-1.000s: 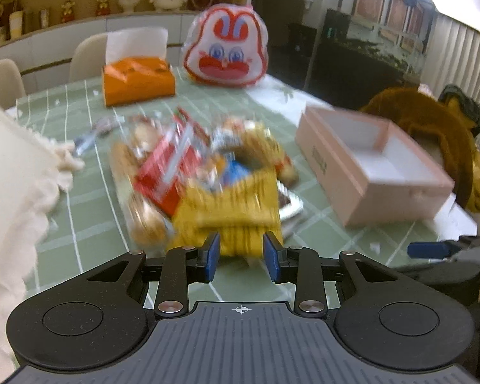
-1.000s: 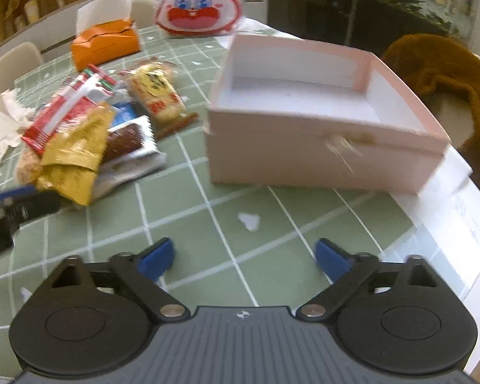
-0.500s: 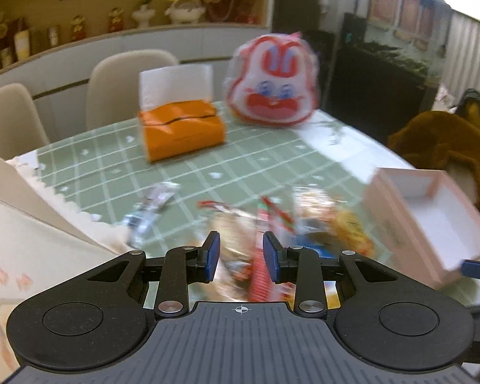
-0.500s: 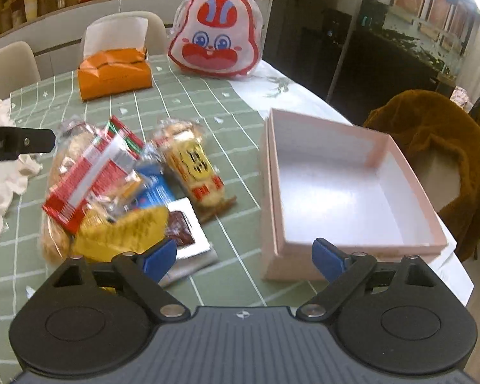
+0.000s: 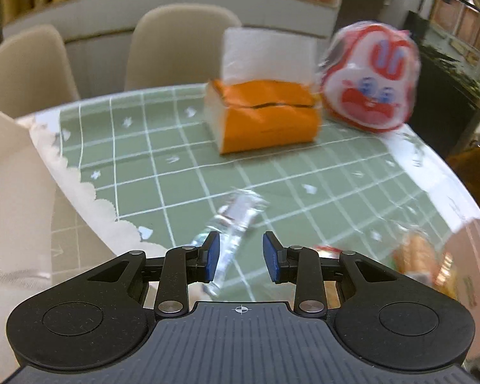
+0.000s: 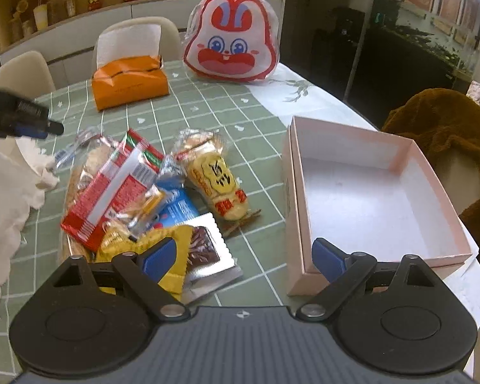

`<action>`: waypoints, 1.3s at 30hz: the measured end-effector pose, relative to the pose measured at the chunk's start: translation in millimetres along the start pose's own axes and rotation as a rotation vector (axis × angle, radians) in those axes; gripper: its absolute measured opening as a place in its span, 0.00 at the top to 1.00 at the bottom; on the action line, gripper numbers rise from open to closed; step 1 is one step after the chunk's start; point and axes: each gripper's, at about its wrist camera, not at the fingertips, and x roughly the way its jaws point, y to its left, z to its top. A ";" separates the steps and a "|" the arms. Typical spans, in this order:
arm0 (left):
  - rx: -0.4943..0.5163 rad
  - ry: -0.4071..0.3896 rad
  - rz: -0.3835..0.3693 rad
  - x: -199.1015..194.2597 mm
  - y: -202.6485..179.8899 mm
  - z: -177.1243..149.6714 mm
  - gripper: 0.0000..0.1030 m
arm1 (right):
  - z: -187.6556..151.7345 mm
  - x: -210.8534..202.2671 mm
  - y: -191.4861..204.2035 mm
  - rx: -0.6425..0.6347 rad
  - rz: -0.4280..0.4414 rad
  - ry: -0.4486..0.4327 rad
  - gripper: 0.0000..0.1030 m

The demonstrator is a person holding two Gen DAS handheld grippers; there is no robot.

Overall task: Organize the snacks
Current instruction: 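Move the left tool to the small clear-wrapped snack and close on it, then grasp the long clear-wrapped biscuit stick with the right tool while the left holds its snack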

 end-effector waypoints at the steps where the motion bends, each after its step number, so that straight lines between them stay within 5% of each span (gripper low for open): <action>1: 0.005 0.010 0.009 7.4 2.2 1.7 0.67 | -2.1 -0.5 1.3 -0.019 -0.004 -0.007 0.10; 10: 0.155 0.021 0.077 50.2 -8.1 7.1 0.66 | -5.7 -5.3 2.1 -0.086 0.024 0.006 0.10; 17: 0.161 0.008 0.027 60.9 -9.9 9.5 0.63 | -4.4 -7.1 1.8 -0.123 0.033 0.004 0.10; 27: 0.144 0.004 0.022 71.7 0.4 15.1 0.47 | -2.3 -3.7 -5.5 -0.101 0.017 0.006 0.10; 32: 0.107 0.079 0.001 66.8 -2.8 10.3 0.59 | -4.3 -7.5 -9.8 -0.077 0.009 0.004 0.10; 39: 0.054 0.125 -0.114 34.2 -30.5 -27.2 0.58 | -13.9 -16.7 -14.4 -0.060 0.003 -0.005 0.10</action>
